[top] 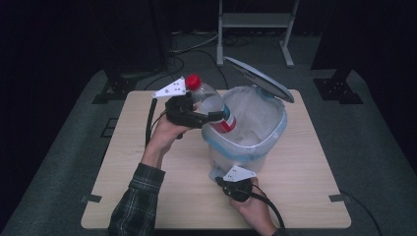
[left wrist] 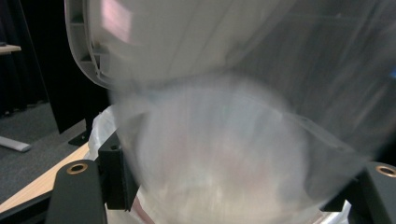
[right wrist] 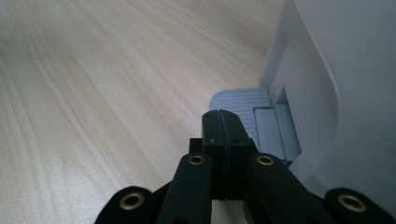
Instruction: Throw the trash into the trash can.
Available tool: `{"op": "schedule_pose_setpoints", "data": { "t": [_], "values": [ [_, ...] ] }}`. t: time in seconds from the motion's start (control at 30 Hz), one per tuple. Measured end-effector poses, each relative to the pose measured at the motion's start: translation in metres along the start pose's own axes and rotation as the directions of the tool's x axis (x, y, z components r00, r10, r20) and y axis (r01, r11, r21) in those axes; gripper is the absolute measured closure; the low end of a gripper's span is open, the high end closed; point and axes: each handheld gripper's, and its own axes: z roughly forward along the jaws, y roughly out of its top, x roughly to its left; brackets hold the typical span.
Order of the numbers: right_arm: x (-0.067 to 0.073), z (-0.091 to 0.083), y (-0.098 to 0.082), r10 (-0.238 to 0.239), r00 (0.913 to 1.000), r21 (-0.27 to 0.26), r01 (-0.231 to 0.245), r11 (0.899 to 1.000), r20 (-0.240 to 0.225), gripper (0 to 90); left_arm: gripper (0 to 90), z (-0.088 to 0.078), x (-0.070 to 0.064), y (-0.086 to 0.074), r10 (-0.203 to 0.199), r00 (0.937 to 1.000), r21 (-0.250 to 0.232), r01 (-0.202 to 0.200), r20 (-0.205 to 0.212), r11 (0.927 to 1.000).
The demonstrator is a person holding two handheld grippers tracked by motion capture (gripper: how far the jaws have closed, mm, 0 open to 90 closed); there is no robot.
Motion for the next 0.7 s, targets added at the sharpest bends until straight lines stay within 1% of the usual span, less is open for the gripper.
{"op": "schedule_pose_setpoints", "data": {
  "t": [0.1, 0.17, 0.37, 0.57, 0.67, 0.7],
  "values": [
    [0.0, 0.0, 0.0, -0.001, 1.0, 0.0, 0.001, 1.0, 0.0, 89.3, 18.7, 0.0, 0.0, 0.001, -0.002, 1.0, -0.009, 0.002, -0.007, 1.0],
    [0.0, 0.0, 0.0, -0.001, 1.0, -0.001, 0.001, 1.0, 0.0, 89.3, 17.2, -0.001, -0.001, 0.002, 0.002, 0.9999, -0.013, -0.003, -0.011, 0.9999],
    [0.0, 0.0, 0.0, -0.002, 1.0, -0.001, 0.002, 1.0, 0.0, 89.3, 16.5, -0.006, -0.002, 0.003, 0.002, 0.9998, -0.015, -0.002, -0.018, 0.9999],
    [0.0, 0.0, 0.0, 0.001, 1.0, -0.001, -0.001, 1.0, 0.0, 89.3, 15.5, -0.016, -0.004, 0.002, 0.01, 0.9994, -0.012, -0.01, -0.034, 0.9999],
    [0.0, 0.0, 0.0, -0.002, 1.0, -0.001, 0.002, 1.0, 0.0, 89.3, 13.5, -0.021, -0.007, 0.001, 0.009, 0.9991, -0.002, -0.009, -0.042, 1.0],
    [0.0, 0.0, 0.0, -0.001, 1.0, -0.001, 0.001, 1.0, 0.0, 89.3, 13.1, -0.023, -0.008, 0.0, 0.014, 0.9988, 0.005, -0.014, -0.046, 0.9999]
  ]
}}
